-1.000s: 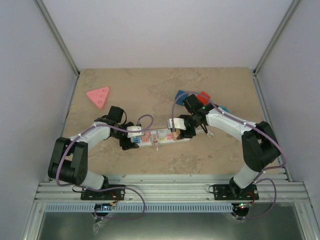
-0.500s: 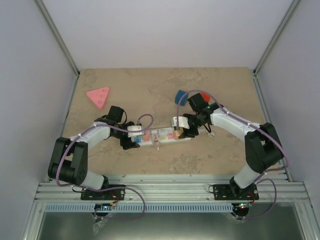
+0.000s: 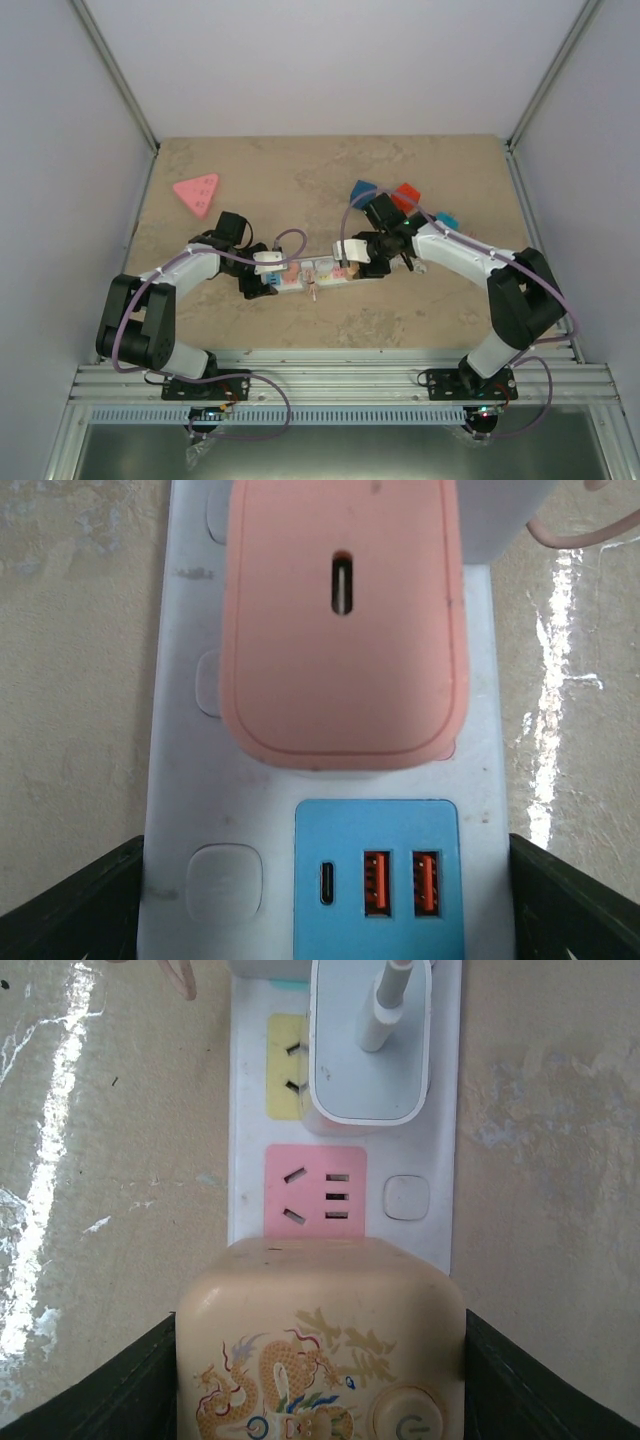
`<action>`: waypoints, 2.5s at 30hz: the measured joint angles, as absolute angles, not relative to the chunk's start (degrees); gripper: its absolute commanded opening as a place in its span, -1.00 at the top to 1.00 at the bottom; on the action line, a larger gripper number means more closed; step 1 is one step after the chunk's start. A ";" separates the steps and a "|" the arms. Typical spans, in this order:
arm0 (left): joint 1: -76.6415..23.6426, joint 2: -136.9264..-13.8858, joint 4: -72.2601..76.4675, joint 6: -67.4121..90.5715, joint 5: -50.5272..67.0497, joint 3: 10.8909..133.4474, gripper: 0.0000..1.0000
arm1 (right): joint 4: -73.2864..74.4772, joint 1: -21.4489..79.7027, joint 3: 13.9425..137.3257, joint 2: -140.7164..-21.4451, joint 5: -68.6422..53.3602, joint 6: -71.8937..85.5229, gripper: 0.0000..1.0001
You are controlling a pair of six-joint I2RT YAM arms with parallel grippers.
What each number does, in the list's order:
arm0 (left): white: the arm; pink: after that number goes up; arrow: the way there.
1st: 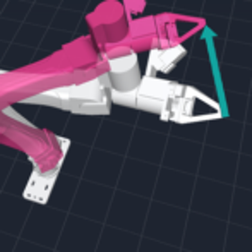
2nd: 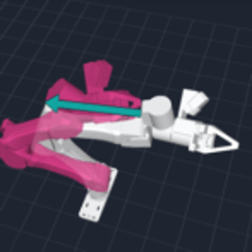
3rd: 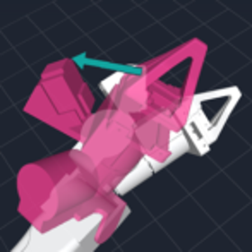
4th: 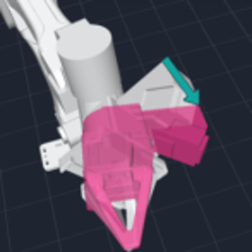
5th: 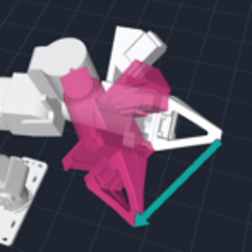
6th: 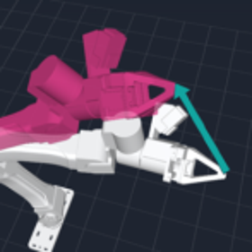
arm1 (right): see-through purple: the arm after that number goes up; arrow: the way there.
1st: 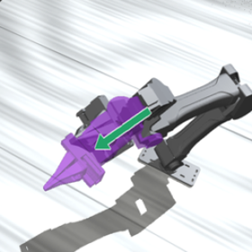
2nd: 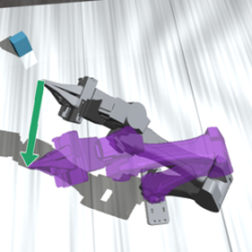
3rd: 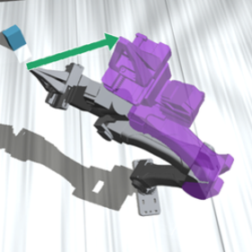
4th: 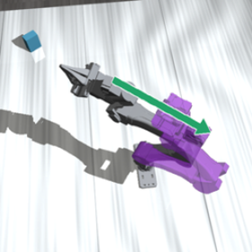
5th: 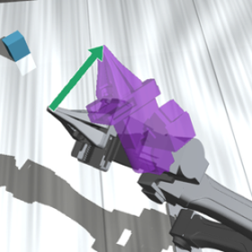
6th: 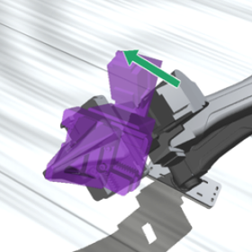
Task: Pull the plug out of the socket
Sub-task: Remove the plug from the socket.
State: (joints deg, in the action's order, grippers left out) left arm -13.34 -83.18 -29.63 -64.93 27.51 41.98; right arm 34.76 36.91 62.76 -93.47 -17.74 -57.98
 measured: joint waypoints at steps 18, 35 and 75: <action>-13.17 -83.18 -29.47 -64.42 28.21 41.98 1.00 | 39.90 33.63 67.70 -96.92 -22.94 -57.28 0.41; -13.17 -83.18 -29.10 -64.69 28.60 41.98 1.00 | 33.06 35.14 60.88 -91.70 -19.97 -58.87 0.42; -12.25 -83.09 -28.77 -64.60 28.12 41.98 1.00 | 40.23 35.75 70.43 -98.15 -19.88 -55.68 0.49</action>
